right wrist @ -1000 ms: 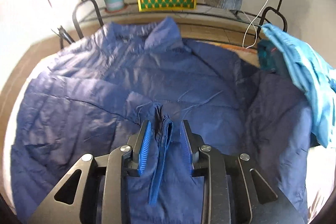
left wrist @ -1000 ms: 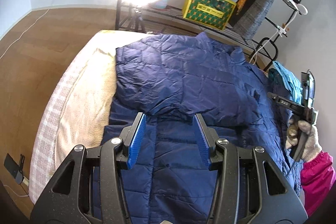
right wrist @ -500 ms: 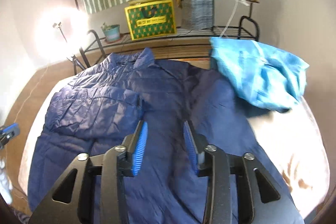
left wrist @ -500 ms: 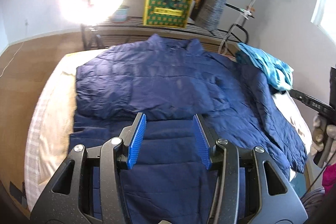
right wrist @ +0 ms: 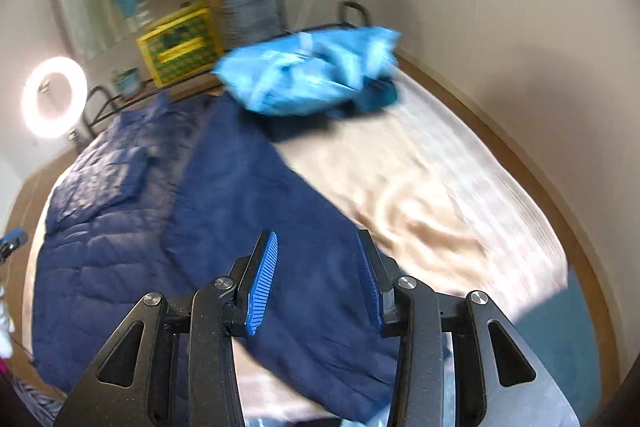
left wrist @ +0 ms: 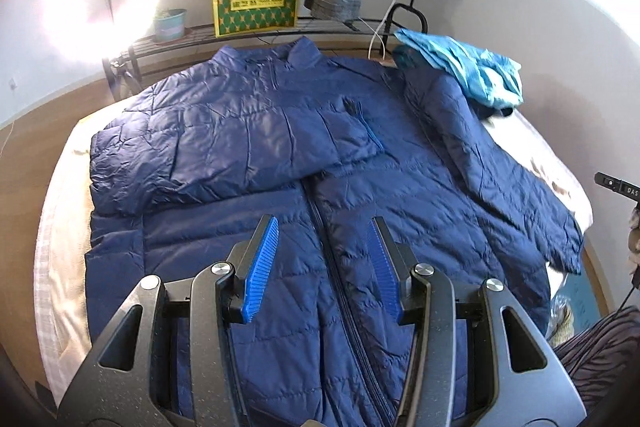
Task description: Fold large clothes
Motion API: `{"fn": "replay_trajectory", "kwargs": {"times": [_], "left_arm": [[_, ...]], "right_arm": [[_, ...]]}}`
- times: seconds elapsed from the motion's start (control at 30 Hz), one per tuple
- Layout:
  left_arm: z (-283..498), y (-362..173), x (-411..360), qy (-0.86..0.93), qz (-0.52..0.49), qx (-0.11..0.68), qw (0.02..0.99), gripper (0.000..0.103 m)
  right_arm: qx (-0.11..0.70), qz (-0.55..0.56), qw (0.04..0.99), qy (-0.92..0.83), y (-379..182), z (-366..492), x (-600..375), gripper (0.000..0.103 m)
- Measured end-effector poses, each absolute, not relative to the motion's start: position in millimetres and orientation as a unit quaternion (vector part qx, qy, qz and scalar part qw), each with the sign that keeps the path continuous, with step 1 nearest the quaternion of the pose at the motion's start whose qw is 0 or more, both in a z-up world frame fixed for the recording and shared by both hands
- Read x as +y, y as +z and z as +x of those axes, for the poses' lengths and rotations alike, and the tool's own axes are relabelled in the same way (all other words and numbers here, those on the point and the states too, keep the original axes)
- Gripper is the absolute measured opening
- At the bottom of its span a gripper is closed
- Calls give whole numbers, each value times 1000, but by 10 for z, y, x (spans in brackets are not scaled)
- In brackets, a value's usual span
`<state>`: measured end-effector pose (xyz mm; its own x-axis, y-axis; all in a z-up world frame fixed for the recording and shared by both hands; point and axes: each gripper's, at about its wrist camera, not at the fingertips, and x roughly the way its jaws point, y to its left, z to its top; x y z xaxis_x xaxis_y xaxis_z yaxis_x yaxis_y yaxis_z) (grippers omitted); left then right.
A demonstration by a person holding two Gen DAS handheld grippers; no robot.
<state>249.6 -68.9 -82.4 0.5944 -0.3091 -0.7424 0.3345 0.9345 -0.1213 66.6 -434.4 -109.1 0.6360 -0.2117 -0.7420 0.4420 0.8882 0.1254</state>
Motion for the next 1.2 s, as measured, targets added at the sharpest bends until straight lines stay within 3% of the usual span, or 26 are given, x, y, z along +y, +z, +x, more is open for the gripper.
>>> {"fn": "replay_trajectory", "kwargs": {"times": [0.4,0.67,0.73,0.77,0.8,0.97,1.2], "left_arm": [[2426,-958,-796,-189,31,430,882,47],[2424,-978,-768,-188,31,433,881,47],[2429,-978,-761,-188,31,433,881,47],[2427,-976,-763,-188,31,433,881,47],[2426,-975,-764,-189,32,433,881,47],[2425,-970,-764,-189,31,432,881,47],[2433,-955,-701,-185,22,431,883,47]], "right_arm": [[432,271,826,-239,-1961,232,-5036,38],[457,274,815,-227,-2163,168,-5040,37],[462,270,814,-225,-2167,142,-5036,24],[466,267,813,-223,-2164,130,-5026,10],[466,267,814,-221,-2155,117,-5024,6],[444,254,832,-214,-1922,43,-4920,2],[377,252,881,-134,-1189,149,-4469,1]]}}
